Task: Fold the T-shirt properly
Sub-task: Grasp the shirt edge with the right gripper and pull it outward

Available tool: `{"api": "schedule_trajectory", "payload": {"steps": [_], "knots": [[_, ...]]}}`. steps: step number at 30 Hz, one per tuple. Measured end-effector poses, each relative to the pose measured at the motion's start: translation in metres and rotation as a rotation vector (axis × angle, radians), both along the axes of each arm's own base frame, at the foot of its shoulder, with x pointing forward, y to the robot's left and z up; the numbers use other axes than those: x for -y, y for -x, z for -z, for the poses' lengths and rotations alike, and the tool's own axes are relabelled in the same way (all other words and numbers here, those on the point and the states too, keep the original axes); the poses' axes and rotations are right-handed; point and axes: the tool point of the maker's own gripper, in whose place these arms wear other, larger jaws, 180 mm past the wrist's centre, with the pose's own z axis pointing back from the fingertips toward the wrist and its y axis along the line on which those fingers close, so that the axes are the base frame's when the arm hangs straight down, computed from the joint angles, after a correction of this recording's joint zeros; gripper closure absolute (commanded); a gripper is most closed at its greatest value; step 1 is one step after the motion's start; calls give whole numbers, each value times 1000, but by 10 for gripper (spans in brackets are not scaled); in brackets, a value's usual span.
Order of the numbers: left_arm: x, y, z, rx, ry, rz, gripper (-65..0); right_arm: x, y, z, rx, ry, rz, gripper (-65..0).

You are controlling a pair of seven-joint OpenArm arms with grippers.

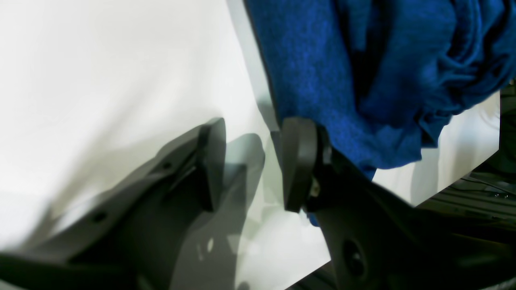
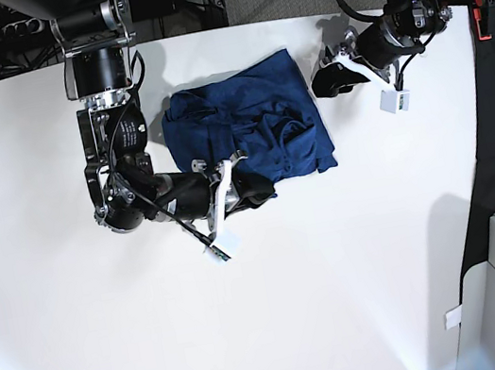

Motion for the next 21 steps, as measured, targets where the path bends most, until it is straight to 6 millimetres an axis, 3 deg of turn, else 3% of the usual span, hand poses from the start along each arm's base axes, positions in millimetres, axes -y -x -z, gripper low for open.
{"api": "schedule_trajectory", "payload": {"steps": [6, 10, 12, 15, 21], "knots": [[0, 0, -1, 5, -5, 2, -228, 25, -3, 8, 3, 54, 27, -16], [0, 0, -2, 3, -5, 4, -228, 18, -1, 4, 9, 32, 26, -17], [0, 0, -1, 3, -7, 4, -228, 23, -6, 1, 25, 0, 73, -17], [0, 0, -2, 3, -6, 4, -228, 42, -3, 20, 0, 90, 97, -17], [0, -1, -2, 6, -7, 4, -228, 31, -1, 16, -1, 53, 87, -18]]}}
